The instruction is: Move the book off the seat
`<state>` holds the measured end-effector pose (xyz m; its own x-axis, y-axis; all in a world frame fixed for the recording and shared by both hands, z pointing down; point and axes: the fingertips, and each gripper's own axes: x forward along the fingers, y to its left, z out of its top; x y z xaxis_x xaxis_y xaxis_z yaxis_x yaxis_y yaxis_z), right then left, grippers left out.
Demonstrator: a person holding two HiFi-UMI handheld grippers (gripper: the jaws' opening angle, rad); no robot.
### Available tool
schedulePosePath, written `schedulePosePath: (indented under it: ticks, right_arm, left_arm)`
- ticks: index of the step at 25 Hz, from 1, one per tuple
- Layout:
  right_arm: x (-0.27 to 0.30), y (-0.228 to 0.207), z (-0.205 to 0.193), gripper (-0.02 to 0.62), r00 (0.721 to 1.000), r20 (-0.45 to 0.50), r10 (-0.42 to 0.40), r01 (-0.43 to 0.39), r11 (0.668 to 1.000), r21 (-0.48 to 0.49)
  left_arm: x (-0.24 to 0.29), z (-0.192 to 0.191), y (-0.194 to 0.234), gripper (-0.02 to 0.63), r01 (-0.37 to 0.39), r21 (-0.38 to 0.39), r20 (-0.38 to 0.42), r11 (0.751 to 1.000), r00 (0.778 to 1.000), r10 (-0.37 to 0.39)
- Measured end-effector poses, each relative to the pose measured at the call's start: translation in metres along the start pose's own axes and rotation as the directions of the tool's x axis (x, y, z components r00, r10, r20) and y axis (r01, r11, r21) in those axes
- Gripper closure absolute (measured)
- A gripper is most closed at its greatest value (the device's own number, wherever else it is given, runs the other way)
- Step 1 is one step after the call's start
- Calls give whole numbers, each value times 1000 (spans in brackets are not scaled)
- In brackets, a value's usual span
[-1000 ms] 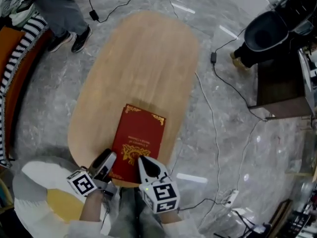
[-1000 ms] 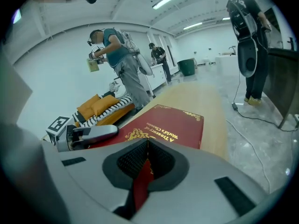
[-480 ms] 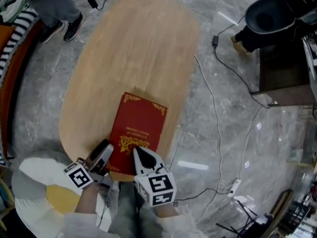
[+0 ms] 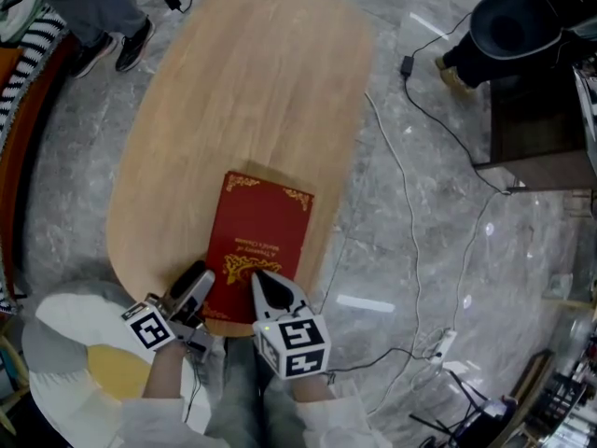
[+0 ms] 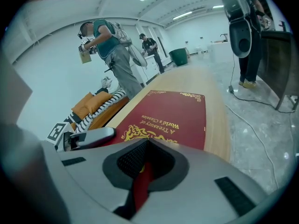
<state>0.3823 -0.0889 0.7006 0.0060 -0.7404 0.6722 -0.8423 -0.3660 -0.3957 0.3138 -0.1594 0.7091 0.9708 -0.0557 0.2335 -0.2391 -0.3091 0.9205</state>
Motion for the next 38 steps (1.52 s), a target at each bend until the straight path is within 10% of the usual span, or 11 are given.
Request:
schedulePosePath:
  ticks: [25,38]
  right_arm:
    - [1,-6,-6,583,1000,-14,-2,3,999,37]
    - [-21,17,21,583,1000,24,9,-9,1000,19]
  left_arm:
    - [-8,-9,12,360,-111,230,-82,967,988,133]
    - [-29,16,-35,360,-164,317,5,934,985,171]
